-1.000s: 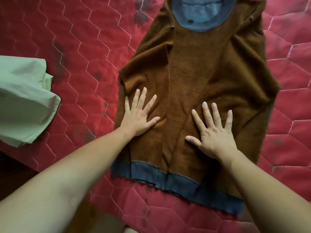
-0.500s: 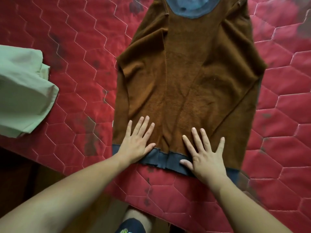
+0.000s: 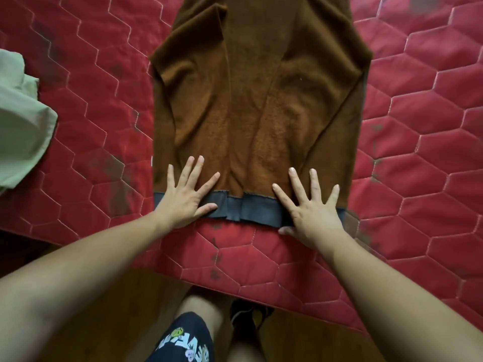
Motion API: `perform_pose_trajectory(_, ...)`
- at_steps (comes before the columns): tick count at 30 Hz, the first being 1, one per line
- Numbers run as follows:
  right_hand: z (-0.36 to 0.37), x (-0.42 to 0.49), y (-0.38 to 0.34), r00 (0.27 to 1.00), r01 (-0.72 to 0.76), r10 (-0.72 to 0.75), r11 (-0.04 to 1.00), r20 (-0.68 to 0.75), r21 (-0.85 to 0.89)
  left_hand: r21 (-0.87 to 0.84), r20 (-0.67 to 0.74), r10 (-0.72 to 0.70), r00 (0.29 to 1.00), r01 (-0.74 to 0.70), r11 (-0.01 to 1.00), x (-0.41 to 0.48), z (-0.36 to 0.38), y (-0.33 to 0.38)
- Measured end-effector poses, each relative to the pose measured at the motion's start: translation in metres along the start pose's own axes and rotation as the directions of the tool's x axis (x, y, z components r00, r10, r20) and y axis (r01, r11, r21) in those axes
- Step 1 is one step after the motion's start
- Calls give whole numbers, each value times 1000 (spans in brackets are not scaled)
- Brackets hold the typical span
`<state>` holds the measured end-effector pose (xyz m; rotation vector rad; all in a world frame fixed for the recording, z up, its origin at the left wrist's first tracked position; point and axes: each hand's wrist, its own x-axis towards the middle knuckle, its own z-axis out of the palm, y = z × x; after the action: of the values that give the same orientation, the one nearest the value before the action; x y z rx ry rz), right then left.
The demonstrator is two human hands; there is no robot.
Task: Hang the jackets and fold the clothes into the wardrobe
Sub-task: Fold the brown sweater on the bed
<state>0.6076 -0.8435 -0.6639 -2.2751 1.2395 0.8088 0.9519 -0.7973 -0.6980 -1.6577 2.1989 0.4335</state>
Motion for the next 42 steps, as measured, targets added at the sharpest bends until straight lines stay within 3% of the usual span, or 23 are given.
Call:
perform_pose_trajectory(7,14,-23,2,994,13,-17,999,-109,-34,24,-12,60,998,-59,998,-31,14,7)
perform_pose_trajectory(17,36,-17,0,959,-36,19,998,-282,-58,-138,-263,-8,965,-29,990,-30,33,13)
perform_pose_trajectory(21,35,-17,-5,946,-67,64,998,-317,2,-146,-254,6,967,-44,988,-32,32,10)
perform_pose_trajectory(25,29,-19,-15,939,-98,131,988,-318,118,-36,-274,96,957,-110,993,-39,25,-3)
perform_pose_trajectory(28,17,-22,-16,931,-94,158,975,-330,202,-116,-344,90,935,-137,984,-33,5,-15)
perform_pose_trajectory(33,-29,-18,8,895,42,40,984,-444,175,-225,-353,85,932,-172,959,-10,-58,-39)
perform_pose_trajectory(39,-151,24,59,843,109,-11,983,-538,150,-77,-366,199,909,-243,967,71,-157,-95)
perform_pose_trajectory(42,-234,66,95,778,120,-77,992,-623,26,39,-446,218,868,-224,974,136,-225,-129)
